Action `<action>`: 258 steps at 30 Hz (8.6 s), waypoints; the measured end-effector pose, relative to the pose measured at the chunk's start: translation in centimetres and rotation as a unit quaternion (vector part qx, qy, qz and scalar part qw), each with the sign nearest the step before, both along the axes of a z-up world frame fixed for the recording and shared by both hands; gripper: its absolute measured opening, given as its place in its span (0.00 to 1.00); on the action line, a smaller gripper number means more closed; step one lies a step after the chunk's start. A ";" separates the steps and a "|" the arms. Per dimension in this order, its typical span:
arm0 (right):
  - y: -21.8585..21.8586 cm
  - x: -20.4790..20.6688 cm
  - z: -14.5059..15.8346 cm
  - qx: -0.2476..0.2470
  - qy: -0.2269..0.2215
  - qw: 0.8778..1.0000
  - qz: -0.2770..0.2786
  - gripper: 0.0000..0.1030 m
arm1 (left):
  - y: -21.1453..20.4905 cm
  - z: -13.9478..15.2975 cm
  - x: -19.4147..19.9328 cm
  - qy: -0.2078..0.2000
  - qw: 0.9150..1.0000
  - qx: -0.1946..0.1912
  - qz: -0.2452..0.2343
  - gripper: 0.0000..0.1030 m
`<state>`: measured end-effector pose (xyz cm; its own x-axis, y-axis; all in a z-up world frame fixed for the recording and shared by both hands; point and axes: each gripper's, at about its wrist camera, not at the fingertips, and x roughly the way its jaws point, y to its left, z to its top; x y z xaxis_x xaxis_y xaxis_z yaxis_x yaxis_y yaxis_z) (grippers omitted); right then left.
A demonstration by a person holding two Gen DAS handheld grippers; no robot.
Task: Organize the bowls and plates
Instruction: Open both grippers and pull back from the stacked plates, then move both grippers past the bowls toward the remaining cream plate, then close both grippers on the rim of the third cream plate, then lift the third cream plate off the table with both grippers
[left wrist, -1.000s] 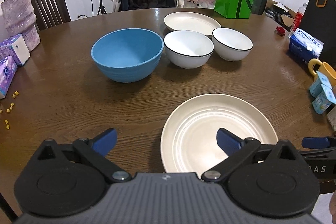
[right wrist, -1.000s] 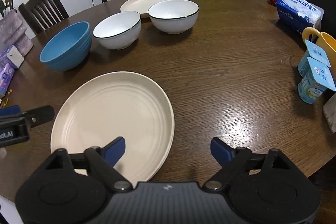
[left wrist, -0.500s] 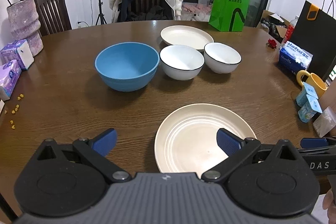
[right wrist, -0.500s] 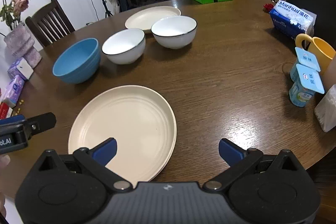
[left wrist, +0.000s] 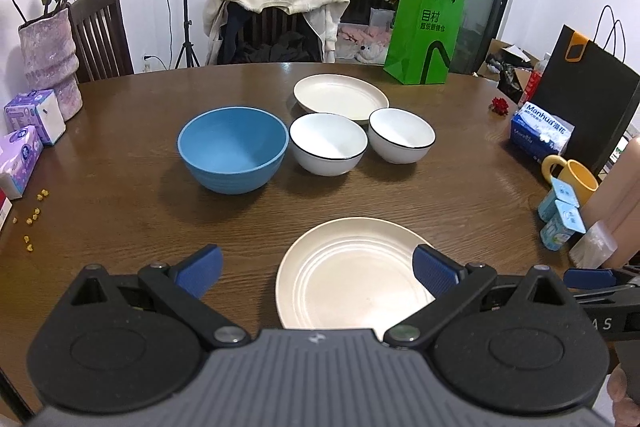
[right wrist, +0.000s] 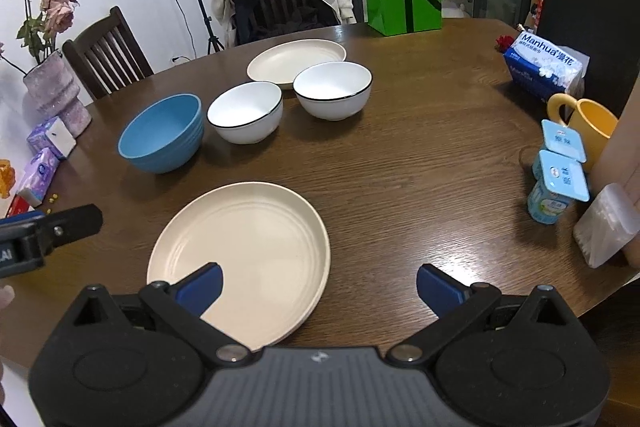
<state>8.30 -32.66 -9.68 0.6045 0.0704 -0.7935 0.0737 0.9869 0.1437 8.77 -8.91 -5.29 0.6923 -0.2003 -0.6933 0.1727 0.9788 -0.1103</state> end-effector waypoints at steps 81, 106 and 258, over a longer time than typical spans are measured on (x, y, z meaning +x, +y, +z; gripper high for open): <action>-0.7 20.0 7.4 0.002 -0.012 1.000 -0.025 1.00 | 0.6 7.4 21.9 -0.007 1.000 -0.024 0.012 1.00; -1.7 33.9 5.2 -0.010 0.023 0.999 -0.035 1.00 | -0.8 6.0 34.3 -0.001 1.000 -0.014 -0.005 1.00; -5.4 40.8 -1.3 0.065 0.000 0.996 -0.065 0.09 | -4.0 -2.8 43.9 0.110 0.994 -0.029 -0.005 0.12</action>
<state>49.08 -38.01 -10.93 0.6144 0.0938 -0.7834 0.1992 0.9423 0.2690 52.65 -12.87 -8.12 0.5233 -0.2499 -0.8146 0.1480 0.9681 -0.2020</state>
